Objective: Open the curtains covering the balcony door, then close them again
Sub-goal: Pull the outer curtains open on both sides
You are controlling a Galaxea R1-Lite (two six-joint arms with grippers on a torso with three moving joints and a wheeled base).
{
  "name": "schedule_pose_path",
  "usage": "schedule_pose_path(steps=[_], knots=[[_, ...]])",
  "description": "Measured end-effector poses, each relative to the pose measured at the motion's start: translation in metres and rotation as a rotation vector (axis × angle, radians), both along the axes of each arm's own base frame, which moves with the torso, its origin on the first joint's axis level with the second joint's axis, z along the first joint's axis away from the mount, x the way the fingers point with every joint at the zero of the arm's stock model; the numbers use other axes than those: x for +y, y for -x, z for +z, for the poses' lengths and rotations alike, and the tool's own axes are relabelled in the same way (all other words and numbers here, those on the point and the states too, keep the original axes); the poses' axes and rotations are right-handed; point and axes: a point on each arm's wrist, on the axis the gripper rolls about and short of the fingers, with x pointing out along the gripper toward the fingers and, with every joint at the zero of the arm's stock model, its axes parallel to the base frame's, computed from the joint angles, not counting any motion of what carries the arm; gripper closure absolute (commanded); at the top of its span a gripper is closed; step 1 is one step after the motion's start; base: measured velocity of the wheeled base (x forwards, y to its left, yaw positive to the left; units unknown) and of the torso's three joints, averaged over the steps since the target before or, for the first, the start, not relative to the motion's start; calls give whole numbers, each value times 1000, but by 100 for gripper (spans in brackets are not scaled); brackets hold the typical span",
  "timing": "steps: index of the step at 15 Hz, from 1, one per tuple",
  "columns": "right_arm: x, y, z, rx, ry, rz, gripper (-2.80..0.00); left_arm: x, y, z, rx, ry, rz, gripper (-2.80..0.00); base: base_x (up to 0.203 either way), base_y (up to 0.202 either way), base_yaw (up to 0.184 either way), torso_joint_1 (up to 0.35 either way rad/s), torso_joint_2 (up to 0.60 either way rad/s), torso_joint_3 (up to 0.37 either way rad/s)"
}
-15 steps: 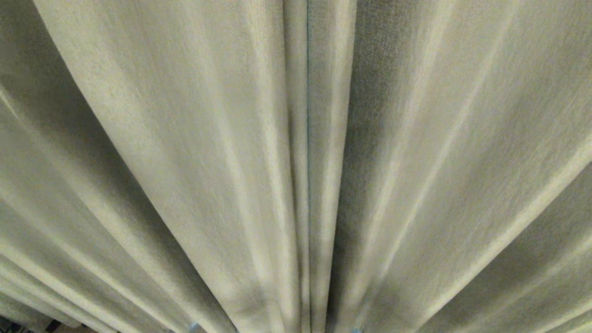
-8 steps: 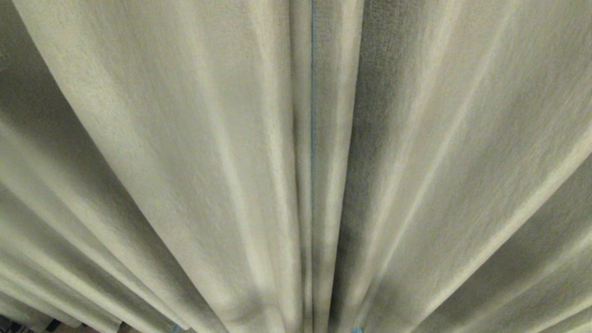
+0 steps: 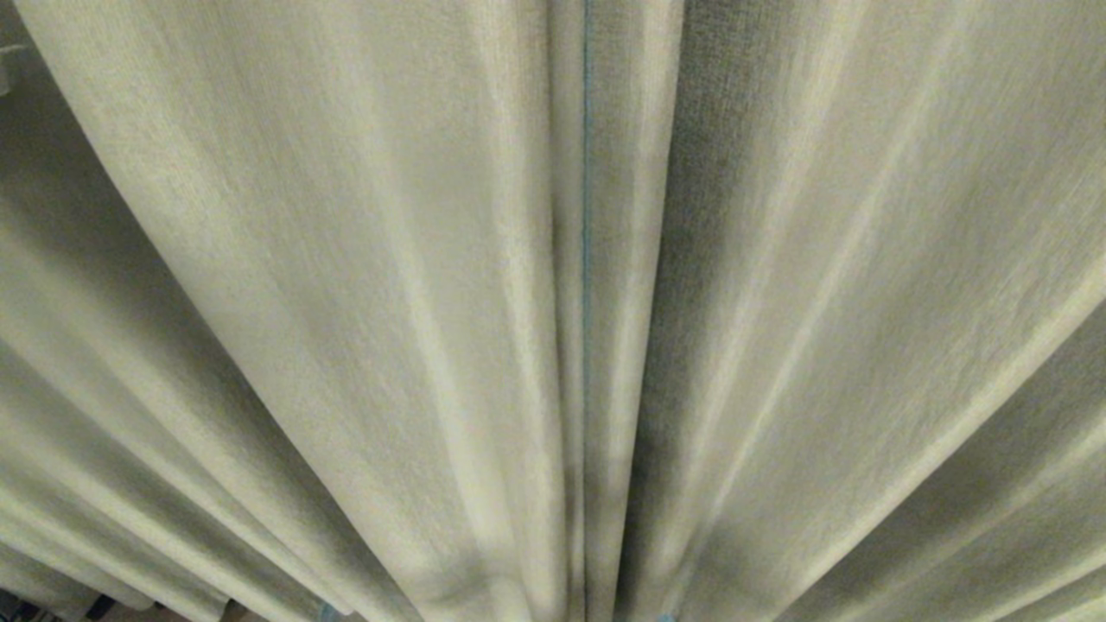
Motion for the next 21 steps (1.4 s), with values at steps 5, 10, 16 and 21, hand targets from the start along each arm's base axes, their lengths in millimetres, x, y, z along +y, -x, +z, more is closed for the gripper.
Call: schedule_pose_path(steps=[5,10,16,21], knots=[[0,0,0,0,0,0,0,4,-13,10,-74,15,-23,-280,0,0,0,0,0,0],[0,0,0,0,0,0,0,8,-28,16,-99,21,-41,-280,0,0,0,0,0,0],[0,0,0,0,0,0,0,10,-53,24,-119,22,-72,-280,0,0,0,0,0,0],[0,0,0,0,0,0,0,21,-83,30,-144,11,-60,-280,0,0,0,0,0,0]])
